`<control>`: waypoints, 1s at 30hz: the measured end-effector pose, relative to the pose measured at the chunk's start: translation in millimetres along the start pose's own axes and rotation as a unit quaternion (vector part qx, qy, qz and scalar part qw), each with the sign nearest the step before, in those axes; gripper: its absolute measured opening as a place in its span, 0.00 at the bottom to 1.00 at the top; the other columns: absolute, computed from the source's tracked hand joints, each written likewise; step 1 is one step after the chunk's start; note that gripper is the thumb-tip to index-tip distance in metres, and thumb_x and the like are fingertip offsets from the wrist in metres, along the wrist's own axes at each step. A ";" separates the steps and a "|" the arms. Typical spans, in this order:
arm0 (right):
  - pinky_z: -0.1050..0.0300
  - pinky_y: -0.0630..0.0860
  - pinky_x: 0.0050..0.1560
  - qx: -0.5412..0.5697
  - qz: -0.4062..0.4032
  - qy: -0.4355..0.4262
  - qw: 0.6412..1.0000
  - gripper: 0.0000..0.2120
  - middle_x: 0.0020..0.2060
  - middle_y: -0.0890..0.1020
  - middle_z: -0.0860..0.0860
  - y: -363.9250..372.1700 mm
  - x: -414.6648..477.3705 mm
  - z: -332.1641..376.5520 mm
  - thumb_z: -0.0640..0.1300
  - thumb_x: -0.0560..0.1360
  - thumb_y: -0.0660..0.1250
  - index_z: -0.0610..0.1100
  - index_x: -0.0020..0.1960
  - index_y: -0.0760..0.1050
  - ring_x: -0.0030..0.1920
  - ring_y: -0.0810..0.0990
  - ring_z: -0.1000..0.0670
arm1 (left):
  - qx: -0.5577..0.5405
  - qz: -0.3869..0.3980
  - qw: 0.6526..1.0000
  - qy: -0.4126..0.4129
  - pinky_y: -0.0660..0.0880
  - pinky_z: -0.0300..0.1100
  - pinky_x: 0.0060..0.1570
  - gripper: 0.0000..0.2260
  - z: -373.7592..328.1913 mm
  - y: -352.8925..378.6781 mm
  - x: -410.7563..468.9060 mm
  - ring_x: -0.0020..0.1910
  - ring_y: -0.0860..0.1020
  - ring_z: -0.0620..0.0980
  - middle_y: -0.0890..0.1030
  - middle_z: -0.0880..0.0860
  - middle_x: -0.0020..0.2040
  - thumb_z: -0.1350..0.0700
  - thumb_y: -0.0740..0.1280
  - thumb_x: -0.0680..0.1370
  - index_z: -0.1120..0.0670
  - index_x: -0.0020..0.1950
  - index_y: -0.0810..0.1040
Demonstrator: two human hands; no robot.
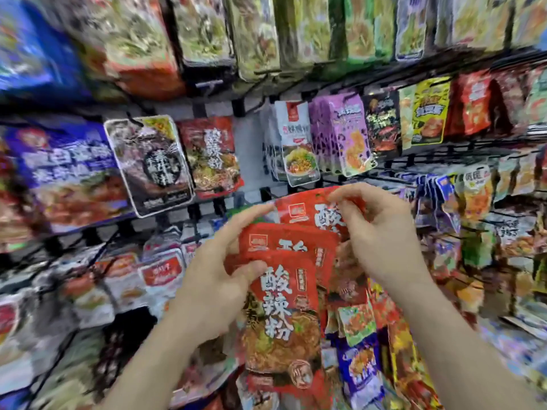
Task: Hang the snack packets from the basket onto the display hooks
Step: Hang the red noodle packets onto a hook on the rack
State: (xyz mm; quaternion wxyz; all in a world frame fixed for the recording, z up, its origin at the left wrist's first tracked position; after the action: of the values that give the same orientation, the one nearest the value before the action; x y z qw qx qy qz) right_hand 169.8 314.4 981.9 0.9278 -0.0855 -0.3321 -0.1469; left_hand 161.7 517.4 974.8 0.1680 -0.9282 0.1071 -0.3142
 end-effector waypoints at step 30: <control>0.59 0.76 0.31 0.203 0.195 0.045 0.959 0.17 0.28 0.82 0.54 97.6 137.6 -40.0 0.47 0.74 0.72 0.50 0.27 0.80 0.30 0.79 0.56 | 0.180 -0.311 0.933 -0.029 0.81 0.39 0.38 0.19 1.7 -39.7 104.6 0.38 0.84 0.44 0.85 0.48 0.39 0.65 0.69 0.76 0.42 0.58 0.76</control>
State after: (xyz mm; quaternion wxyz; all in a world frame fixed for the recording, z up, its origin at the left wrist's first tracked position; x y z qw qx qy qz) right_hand 327.0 366.4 1033.6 0.9504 0.0481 -0.2894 0.1037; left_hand 247.9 522.5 1045.9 0.2293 -0.8780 -0.2499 -0.3378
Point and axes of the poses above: each hand's wrist, its own x-axis towards the middle knuckle, its own y-axis out of the palm, z = x × y, the point moved 1 cm from there along x, towards the middle knuckle
